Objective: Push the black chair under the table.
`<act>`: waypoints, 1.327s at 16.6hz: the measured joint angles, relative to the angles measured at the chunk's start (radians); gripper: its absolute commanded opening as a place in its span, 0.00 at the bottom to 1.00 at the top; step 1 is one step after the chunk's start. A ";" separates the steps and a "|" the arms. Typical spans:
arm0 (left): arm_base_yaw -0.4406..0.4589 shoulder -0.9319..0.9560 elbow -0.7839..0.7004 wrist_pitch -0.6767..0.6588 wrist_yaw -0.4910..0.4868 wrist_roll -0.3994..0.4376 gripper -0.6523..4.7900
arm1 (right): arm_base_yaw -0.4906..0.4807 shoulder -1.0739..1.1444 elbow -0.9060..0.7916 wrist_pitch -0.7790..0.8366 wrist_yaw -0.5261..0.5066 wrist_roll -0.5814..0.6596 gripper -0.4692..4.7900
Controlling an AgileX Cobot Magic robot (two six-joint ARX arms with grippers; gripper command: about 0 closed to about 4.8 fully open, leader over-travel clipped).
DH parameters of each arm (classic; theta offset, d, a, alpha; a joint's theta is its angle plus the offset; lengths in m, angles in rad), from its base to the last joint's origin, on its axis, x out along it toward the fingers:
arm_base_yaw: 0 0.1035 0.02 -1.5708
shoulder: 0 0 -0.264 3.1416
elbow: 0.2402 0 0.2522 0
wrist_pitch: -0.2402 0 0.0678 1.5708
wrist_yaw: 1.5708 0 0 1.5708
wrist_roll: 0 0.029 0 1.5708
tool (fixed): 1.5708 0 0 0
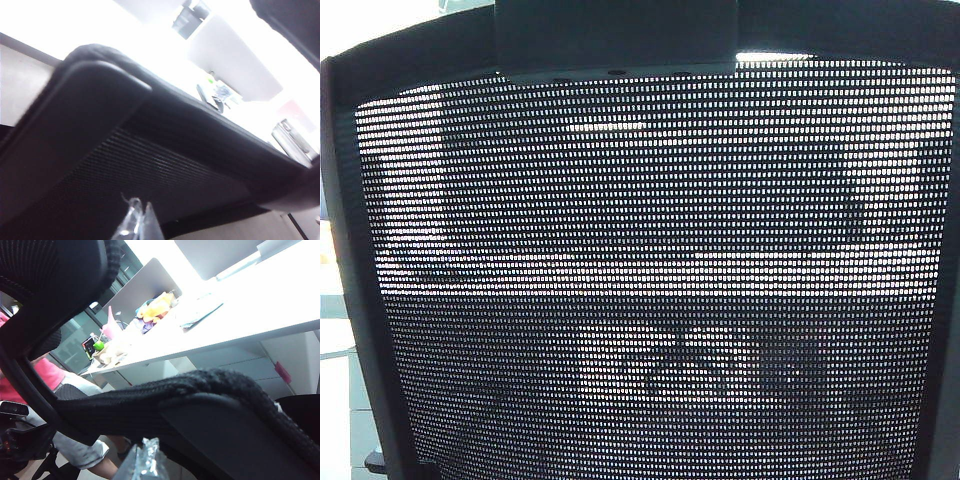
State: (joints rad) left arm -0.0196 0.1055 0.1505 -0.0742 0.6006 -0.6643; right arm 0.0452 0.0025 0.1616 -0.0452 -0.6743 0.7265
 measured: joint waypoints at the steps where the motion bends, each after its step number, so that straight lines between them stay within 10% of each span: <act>1: 0.000 0.037 0.000 0.023 -0.003 0.000 0.11 | 0.000 0.000 0.000 -0.017 0.000 0.001 0.08; 14: -0.336 0.222 0.001 0.224 -0.360 -0.002 0.11 | 0.000 0.000 0.000 -0.097 0.040 0.002 0.08; 22: -0.363 0.222 0.001 0.235 -0.492 0.028 0.11 | 0.011 0.016 0.000 -0.103 0.092 0.010 0.08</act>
State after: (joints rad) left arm -0.3828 0.3275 0.1516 0.1608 0.1085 -0.6365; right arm 0.0559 0.0181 0.1619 -0.1482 -0.5827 0.7364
